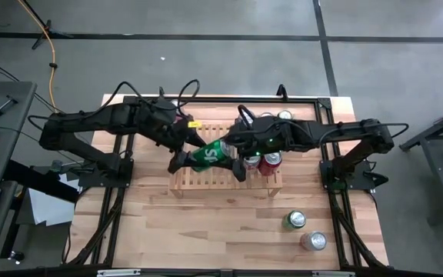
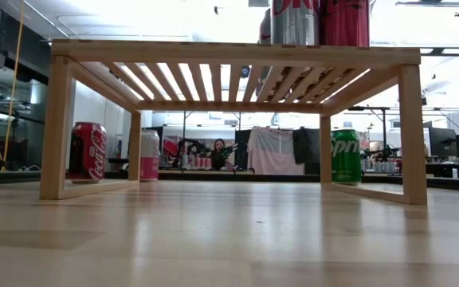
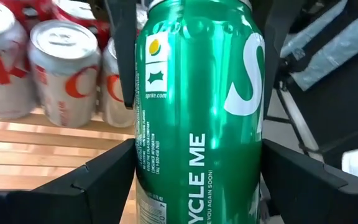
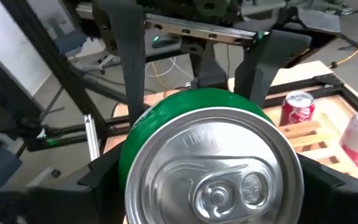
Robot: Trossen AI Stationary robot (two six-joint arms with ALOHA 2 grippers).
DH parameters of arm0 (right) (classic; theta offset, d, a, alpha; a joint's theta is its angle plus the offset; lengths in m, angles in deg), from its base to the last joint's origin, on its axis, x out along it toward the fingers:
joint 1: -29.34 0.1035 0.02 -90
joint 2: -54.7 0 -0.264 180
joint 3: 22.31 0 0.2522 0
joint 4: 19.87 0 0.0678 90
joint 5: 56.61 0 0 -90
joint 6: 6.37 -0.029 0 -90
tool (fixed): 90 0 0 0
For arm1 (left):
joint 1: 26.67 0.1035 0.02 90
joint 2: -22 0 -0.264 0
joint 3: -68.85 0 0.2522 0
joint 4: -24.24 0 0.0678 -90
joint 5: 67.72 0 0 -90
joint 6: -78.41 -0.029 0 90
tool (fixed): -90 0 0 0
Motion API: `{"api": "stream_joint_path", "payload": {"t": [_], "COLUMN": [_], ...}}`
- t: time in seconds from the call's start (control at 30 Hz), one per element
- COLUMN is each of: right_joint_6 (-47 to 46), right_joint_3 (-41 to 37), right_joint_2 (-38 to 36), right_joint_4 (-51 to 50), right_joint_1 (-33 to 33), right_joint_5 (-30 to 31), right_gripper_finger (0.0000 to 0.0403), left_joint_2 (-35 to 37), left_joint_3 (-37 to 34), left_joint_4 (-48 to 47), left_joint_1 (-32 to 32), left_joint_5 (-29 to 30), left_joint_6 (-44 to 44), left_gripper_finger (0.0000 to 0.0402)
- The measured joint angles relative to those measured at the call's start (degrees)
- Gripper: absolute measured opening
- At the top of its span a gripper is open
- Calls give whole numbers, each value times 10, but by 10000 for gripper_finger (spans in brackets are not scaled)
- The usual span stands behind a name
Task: Place canned beverage on shelf
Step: Put the top right green soda can on the shelf
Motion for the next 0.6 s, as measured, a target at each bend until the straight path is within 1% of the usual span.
{"api": "stream_joint_path", "payload": {"t": [0.1, 0.27, 0.4, 0.5, 0.6], "right_joint_6": [-3, 15, 14, 11, 10], "right_joint_3": [0, 0, 1, 2, 5], "right_joint_2": [-2, -3, -3, -2, -3], "right_joint_4": [10, 8, 8, 23, 31], "right_joint_1": [-1, -2, -2, -2, -4], "right_joint_5": [9, 17, 14, 14, 11], "right_gripper_finger": [290, 290, 290, 290, 290], "left_joint_2": [7, 10, 10, 9, 3], "left_joint_3": [0, -2, -2, -2, -4], "left_joint_4": [12, 16, 19, 25, 17], "left_joint_1": [10, 14, 15, 17, 18], "left_joint_5": [6, 11, 13, 17, 26], "left_joint_6": [3, -40, -34, -35, -34], "left_gripper_finger": [313, 312, 316, 337, 374]}}
